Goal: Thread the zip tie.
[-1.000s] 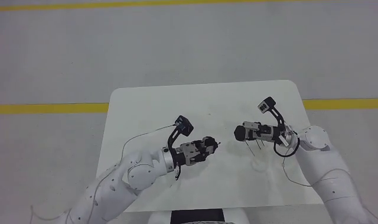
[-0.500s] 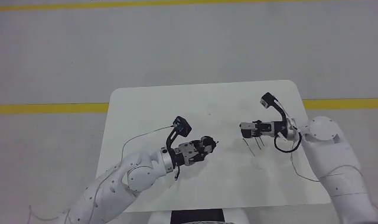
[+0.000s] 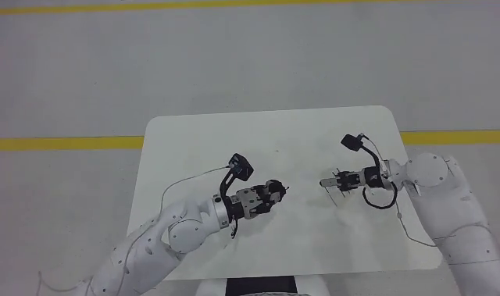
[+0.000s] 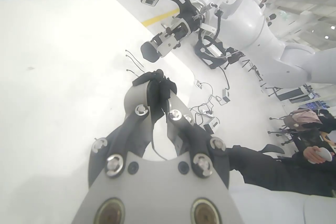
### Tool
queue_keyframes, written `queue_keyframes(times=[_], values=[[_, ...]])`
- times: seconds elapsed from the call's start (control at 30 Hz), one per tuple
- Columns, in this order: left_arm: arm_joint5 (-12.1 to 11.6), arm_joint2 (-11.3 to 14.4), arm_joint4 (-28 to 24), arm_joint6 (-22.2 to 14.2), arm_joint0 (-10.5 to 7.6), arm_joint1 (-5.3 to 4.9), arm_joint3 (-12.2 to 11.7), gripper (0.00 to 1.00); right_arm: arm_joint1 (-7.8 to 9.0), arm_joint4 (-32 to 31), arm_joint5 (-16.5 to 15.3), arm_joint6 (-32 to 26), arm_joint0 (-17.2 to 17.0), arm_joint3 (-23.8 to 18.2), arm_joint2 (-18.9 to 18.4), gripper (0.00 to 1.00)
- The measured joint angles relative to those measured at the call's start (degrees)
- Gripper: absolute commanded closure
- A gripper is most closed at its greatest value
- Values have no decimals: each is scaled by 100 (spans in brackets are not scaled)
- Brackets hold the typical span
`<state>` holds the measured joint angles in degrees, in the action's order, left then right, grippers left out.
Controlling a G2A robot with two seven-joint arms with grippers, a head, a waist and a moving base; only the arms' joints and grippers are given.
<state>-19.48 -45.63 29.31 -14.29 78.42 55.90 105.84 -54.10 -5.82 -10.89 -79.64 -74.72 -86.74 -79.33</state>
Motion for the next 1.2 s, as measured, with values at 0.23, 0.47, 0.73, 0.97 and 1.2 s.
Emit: queue_keyframes(times=[0.23, 0.47, 0.73, 0.97, 1.2], values=[[0, 0, 0, 0, 0, 0, 0, 100, 23, -359, -9, 129, -21, -151, 40, 0], [0, 0, 0, 0, 0, 0, 0, 100, 139, -1525, 362, -4, -140, -658, 106, 0], [0, 0, 0, 0, 0, 0, 0, 100, 218, -1983, 380, 0, -135, -642, 333, 0], [0, 0, 0, 0, 0, 0, 0, 100, 217, -2202, 112, 128, -147, -679, 504, 0], [0, 0, 0, 0, 0, 0, 0, 100, 203, -2590, -509, 63, 247, -451, 921, 0]])
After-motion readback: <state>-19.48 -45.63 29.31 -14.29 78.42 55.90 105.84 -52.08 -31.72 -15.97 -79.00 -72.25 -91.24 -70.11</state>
